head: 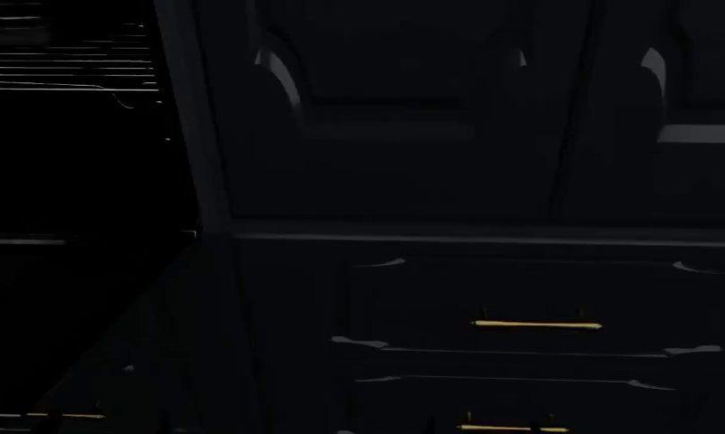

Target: Close the oven door

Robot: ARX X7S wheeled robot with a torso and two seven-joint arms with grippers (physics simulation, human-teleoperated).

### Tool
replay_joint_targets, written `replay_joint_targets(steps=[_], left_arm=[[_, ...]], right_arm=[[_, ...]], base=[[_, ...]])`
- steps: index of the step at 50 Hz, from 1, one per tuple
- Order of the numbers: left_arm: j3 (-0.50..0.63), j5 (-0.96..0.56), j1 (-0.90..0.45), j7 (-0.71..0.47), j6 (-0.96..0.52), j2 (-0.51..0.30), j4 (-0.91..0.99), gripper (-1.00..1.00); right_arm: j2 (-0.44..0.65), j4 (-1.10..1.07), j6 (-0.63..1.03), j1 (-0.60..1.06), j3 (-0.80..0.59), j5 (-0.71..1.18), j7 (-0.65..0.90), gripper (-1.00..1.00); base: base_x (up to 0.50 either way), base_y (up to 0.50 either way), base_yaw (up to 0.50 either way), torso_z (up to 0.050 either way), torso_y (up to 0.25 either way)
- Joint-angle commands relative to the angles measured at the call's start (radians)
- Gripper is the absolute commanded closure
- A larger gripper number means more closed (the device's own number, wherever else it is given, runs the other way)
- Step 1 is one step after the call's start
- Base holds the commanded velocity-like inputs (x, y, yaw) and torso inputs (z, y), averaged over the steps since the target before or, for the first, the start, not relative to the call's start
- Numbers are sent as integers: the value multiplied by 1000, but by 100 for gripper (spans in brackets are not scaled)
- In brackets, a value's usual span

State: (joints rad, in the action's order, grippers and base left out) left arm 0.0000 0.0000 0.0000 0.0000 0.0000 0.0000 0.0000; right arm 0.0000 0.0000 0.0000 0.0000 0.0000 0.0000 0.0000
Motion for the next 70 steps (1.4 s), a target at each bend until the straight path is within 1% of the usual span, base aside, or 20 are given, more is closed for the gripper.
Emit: replay_joint_targets(steps=[1, 6, 18, 20, 30, 31, 32, 33, 45, 46, 47, 50, 61, 70], left_arm=[[11, -10, 0, -11, 0, -10, 0, -100], [22, -27, -15, -39, 32, -28, -35, -100], [59, -50, -7, -72, 23, -54, -11, -100], [65, -39, 0, -84, 41, -58, -16, -100], [76, -52, -6, -98, 37, -78, -16, -100], [77, -57, -12, -94, 99, -74, -89, -100], [76, -63, -8, -97, 38, -79, -25, -100], [77, -64, -8, -99, 33, -81, -21, -100], [88, -79, -11, -114, 32, -92, -20, -100], [91, -74, -20, -108, 150, -84, -147, -100], [91, -81, -12, -117, 43, -93, -29, -100], [95, -84, -7, -123, 28, -98, -9, -100], [105, -93, -8, -137, 53, -109, -33, -100], [112, -89, -9, -154, 78, -118, -42, -100]], right_arm=[[9, 0, 0, 0, -13, 9, 13, -100], [26, 26, -11, 25, -42, 15, 32, -100], [52, 25, -1, 28, -83, 22, 76, -100], [55, 23, -4, 26, -89, 17, 86, -100], [64, 31, -3, 30, -107, 37, 104, -100], [65, 36, -5, 32, -109, 39, 105, -100], [66, 40, -6, 33, -111, 40, 106, -100], [67, 47, -9, 36, -110, 44, 108, -100], [80, 52, -9, 39, -132, 53, 124, -100], [82, 52, -9, 39, -134, 53, 126, -100], [83, 52, -11, 39, -135, 55, 126, -100], [87, 55, -16, 38, -138, 58, 129, -100], [99, 75, -27, 44, -157, 74, 134, -100], [108, 51, -6, 45, -176, 69, 149, -100]], base=[[0, 0, 0, 0, 0], [0, 0, 0, 0, 0], [0, 0, 0, 0, 0], [-256, 0, 0, 0, 0], [-351, 0, 0, 0, 0], [-414, 0, 0, 0, 0], [-414, 0, 0, 0, 0], [-418, 0, 0, 0, 0], [-395, 107, 0, 0, 0], [-379, 215, 0, 0, 0], [-379, 219, 0, 0, 0], [-382, 233, 0, 0, 0], [-358, 266, 0, 0, 0], [-285, 314, 0, 0, 0]])
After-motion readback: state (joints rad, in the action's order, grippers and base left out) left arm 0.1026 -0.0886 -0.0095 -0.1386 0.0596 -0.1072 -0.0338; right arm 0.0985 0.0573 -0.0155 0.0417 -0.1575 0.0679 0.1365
